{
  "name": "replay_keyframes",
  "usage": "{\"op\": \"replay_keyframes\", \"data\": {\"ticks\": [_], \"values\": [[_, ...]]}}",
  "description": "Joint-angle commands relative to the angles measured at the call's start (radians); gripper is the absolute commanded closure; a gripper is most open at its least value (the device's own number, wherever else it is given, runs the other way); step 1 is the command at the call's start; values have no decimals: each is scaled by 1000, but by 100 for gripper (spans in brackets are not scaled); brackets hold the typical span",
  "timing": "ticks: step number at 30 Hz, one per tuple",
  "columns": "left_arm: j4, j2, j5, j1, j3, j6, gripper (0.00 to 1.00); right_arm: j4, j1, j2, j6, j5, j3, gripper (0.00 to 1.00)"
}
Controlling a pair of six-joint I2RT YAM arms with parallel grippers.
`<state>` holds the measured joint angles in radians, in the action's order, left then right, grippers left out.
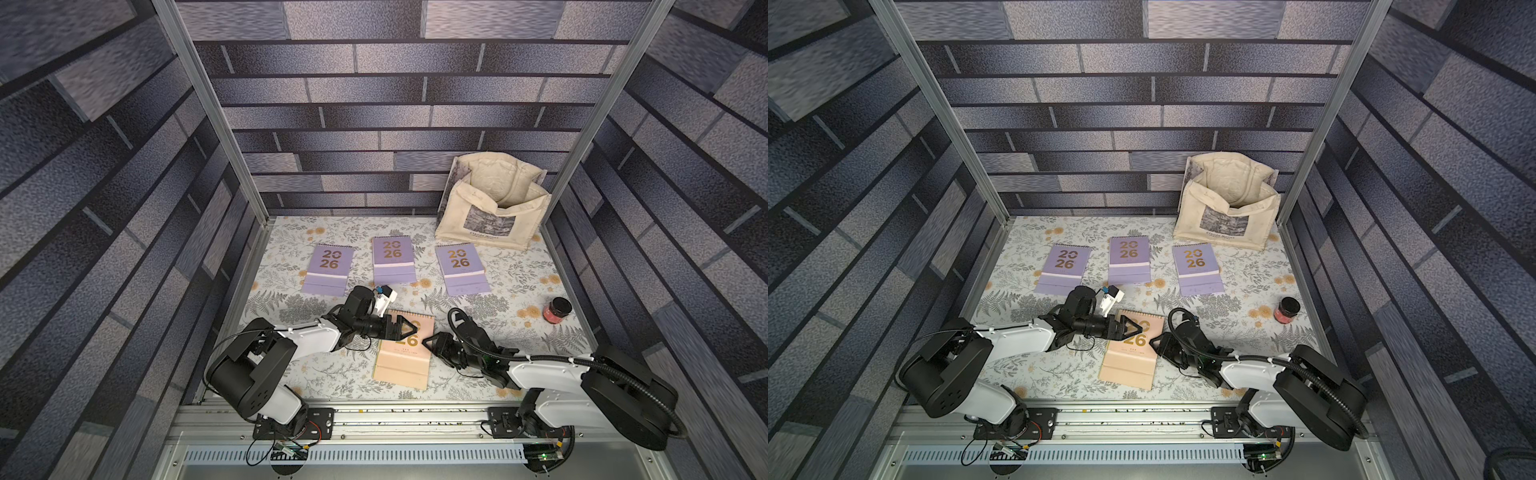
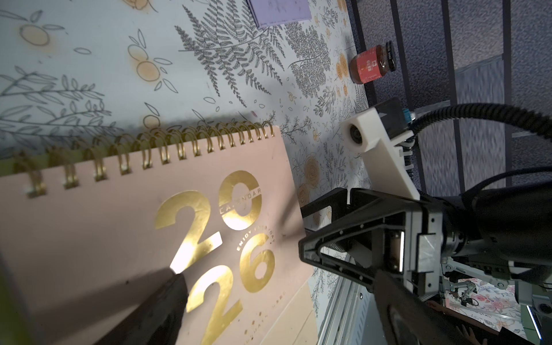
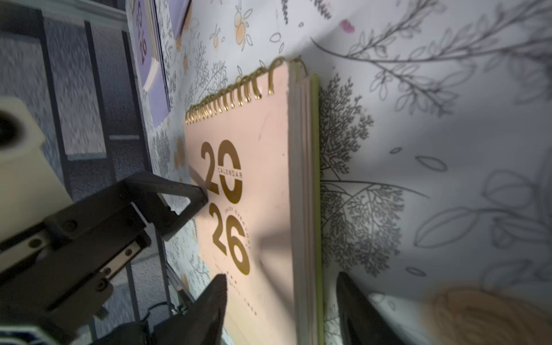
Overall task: Stack the calendars
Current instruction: Place the calendar at the calendar.
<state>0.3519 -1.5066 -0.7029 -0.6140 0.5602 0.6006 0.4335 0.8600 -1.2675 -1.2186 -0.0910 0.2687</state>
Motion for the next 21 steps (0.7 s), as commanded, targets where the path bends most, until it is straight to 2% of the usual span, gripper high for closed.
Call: {"op": "replay_keyframes", "data": {"ticks": [1, 4, 9, 14, 17, 21], "values": [[-54, -24, 36, -6, 4, -22, 0, -192, 3, -12, 20, 42, -1, 8], [-56, -13, 41, -5, 13, -15, 0, -252, 4, 4, 34, 55, 23, 0], [-108, 85, 126, 7, 33, -17, 0, -383, 2, 45, 65, 82, 77, 0], [-184, 222, 224, 76, 22, -27, 0, -492, 2, 62, 93, 98, 129, 0], [-196, 262, 211, 126, -6, -31, 0, -490, 3, 45, 98, 92, 147, 0], [-197, 248, 182, 152, -42, -25, 0, -501, 3, -6, 115, 79, 192, 0]]}}
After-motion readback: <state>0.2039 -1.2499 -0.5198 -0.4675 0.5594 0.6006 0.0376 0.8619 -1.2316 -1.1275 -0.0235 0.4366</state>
